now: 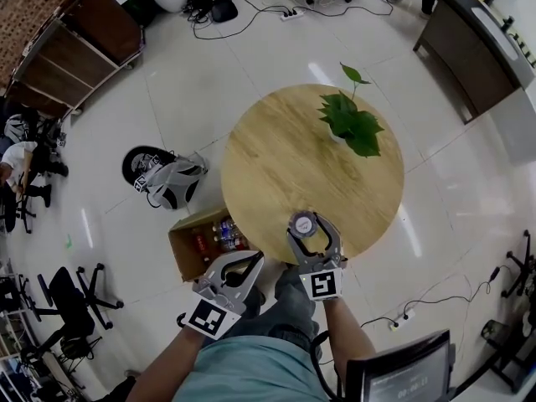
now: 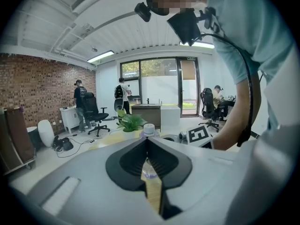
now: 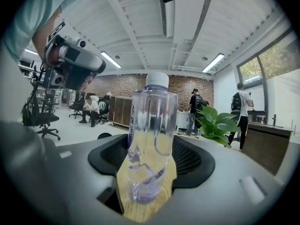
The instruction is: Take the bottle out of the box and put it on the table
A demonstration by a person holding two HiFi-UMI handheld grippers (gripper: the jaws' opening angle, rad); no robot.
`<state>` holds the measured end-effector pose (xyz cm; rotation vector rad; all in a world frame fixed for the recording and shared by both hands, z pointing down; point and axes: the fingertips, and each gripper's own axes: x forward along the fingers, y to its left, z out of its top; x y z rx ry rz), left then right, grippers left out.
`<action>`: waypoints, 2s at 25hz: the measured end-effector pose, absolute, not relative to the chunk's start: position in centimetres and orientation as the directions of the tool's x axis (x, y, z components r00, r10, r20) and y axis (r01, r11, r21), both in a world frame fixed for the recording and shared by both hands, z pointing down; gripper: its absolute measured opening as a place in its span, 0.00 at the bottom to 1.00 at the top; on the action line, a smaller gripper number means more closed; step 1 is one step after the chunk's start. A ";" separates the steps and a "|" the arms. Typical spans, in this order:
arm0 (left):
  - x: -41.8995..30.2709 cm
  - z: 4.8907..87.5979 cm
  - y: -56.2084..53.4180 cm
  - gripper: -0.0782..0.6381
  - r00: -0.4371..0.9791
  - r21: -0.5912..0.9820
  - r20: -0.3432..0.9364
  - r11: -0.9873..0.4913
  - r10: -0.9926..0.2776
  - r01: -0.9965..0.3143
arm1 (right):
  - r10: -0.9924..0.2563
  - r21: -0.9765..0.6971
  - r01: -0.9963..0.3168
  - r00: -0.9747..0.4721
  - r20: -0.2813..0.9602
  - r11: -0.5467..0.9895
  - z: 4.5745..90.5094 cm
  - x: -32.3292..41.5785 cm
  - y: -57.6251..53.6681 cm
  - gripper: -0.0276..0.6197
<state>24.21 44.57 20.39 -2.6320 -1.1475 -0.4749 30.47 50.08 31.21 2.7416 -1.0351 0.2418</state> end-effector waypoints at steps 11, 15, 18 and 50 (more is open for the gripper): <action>23.3 18.5 44.3 0.12 0.686 -0.068 0.306 -0.704 0.660 0.707 | -0.647 0.183 -0.664 0.748 0.148 -0.725 25.1 29.2 50.5 0.54; 22.2 17.3 43.6 0.12 0.694 -0.078 0.250 -0.700 0.676 0.710 | -0.605 0.178 -0.606 0.793 0.070 -0.775 21.8 27.7 50.2 0.54; 20.3 16.1 42.1 0.12 0.682 -0.082 0.207 -0.682 0.702 0.727 | -0.576 0.190 -0.573 0.816 0.041 -0.797 19.5 25.4 49.0 0.54; -9.1 7.6 38.6 0.12 0.637 -0.017 -0.031 -0.638 0.770 0.770 | -0.604 0.017 -0.604 0.795 -0.054 -0.797 6.8 -11.1 42.7 0.45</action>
